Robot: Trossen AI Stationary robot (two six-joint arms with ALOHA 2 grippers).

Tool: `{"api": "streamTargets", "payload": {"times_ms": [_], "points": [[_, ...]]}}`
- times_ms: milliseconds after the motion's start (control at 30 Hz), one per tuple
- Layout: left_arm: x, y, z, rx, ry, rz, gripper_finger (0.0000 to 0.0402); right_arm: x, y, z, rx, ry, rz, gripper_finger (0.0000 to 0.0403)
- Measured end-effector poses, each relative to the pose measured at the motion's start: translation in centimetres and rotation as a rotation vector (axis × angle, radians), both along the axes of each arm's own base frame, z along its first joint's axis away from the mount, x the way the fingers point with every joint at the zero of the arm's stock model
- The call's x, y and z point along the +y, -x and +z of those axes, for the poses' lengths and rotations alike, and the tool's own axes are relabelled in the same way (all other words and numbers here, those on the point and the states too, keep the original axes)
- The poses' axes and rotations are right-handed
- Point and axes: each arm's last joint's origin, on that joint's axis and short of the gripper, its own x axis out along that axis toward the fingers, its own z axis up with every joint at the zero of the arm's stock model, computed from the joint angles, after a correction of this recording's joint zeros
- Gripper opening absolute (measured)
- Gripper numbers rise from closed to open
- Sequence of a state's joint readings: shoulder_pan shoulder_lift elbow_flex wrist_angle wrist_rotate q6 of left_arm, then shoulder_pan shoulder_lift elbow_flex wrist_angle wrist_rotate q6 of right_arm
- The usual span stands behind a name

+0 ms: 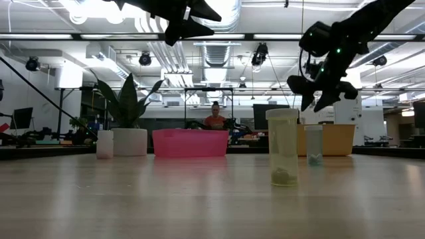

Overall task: Pick and place medicine bottles into bin by pill shape (circle, oval)
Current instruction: Put the white capsule bottle into the yellow bin

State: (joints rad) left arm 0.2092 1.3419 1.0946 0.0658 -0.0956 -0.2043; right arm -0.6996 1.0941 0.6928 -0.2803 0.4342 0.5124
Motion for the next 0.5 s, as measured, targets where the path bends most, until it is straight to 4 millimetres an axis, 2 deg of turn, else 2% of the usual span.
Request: {"api": "streamTargets", "payload": {"times_ms": [300,500], "points": [[0.0,0.0,-0.1,-0.016,0.093,0.012,0.0215,1.0,0.7,3.3,-0.139,0.027,0.074,0.0187],[-0.2,0.4,-1.3,0.081,0.246,0.038,0.0215,1.5,1.1,5.2,-0.200,0.043,0.113,0.0187]]}}
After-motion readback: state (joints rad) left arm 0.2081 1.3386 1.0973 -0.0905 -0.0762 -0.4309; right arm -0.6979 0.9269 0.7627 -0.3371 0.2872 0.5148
